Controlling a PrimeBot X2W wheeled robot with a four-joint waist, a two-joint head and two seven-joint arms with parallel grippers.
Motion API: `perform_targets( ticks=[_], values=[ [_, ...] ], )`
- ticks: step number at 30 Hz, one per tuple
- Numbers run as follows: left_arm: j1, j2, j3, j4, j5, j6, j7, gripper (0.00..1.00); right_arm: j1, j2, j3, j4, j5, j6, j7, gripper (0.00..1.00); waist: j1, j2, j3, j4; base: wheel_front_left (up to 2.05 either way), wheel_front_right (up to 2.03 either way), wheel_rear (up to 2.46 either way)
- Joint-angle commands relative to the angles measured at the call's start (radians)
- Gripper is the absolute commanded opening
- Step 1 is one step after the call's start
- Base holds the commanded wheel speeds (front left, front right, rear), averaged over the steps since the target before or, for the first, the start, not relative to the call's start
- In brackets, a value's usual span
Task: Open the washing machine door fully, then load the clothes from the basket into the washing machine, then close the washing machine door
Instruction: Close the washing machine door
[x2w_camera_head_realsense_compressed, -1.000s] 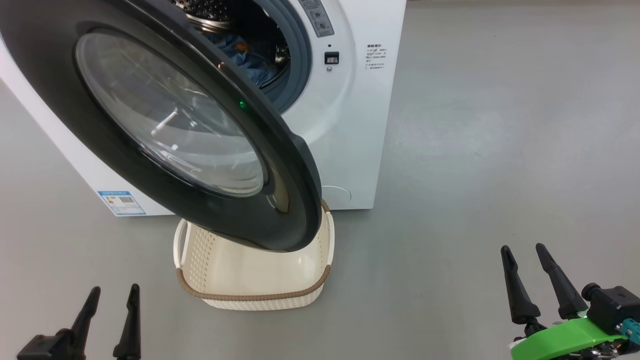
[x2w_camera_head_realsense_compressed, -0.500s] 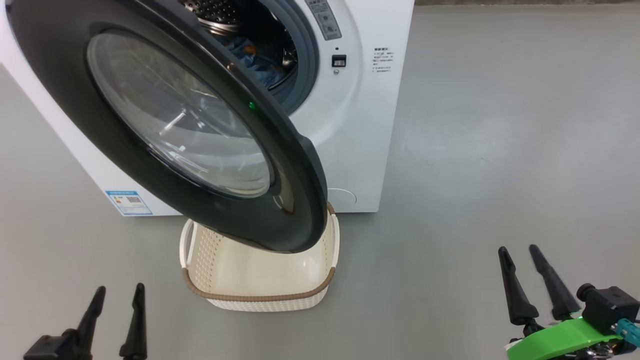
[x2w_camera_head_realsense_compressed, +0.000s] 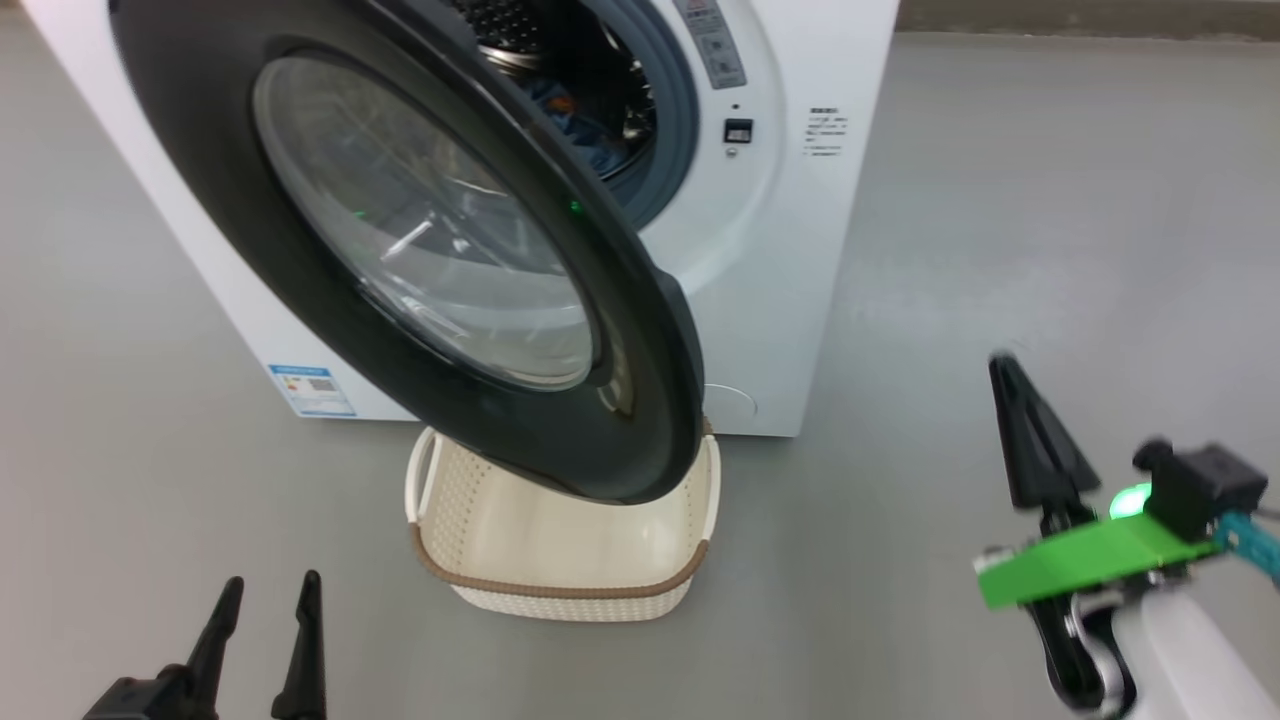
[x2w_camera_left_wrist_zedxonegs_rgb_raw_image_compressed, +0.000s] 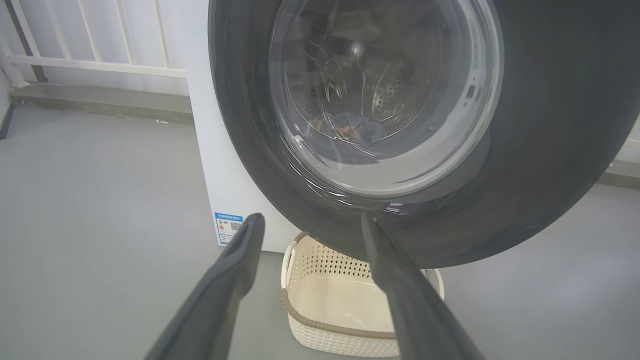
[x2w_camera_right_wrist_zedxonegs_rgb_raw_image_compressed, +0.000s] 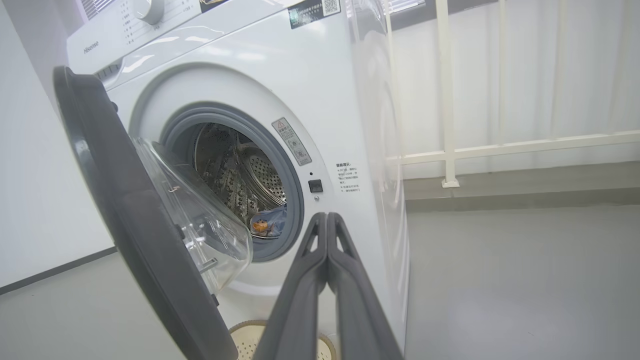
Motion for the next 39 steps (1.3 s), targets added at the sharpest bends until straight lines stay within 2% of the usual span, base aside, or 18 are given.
perform_targets(
  ticks=[1, 9, 13, 17, 28, 39],
  values=[
    [-0.014, 0.012, 0.028, -0.030, 0.012, 0.001, -0.011, 1.00, -0.066, -0.007, 0.033, -0.033, 0.007, 0.005, -0.005, 0.00, 0.0000, -0.0001, -0.001, 0.022, 0.00, 0.00, 0.00],
    [-0.012, -0.002, 0.003, -0.048, 0.016, 0.001, -0.011, 1.00, -0.232, 0.001, 0.122, -0.164, 0.020, 0.005, -0.005, 0.00, 0.0000, -0.0001, -0.012, 0.085, 0.00, 0.00, 0.00],
    [-0.011, -0.006, -0.004, -0.059, 0.018, 0.001, -0.011, 1.00, -0.274, 0.006, 0.183, -0.254, 0.018, 0.005, -0.005, 0.00, 0.0000, -0.0001, -0.011, 0.113, 0.00, 0.00, 0.00],
    [-0.013, -0.009, -0.005, -0.067, 0.016, 0.001, -0.011, 1.00, -0.287, 0.006, 0.262, -0.278, 0.022, 0.005, -0.005, 0.00, 0.0000, -0.0001, -0.005, 0.135, 0.00, 0.00, 0.00],
    [-0.025, -0.022, -0.006, -0.067, 0.004, 0.001, -0.011, 1.00, -0.207, -0.014, 0.479, -0.053, 0.076, 0.005, -0.005, 0.00, 0.0000, -0.0001, 0.031, 0.173, 0.00, 0.00, 0.00],
    [-0.055, -0.038, -0.011, -0.062, -0.005, 0.001, -0.011, 1.00, -0.225, -0.001, 0.438, 0.046, 0.101, 0.005, -0.005, 0.00, 0.0000, -0.0001, 0.079, 0.173, 0.00, 0.00, 0.00]
  ],
)
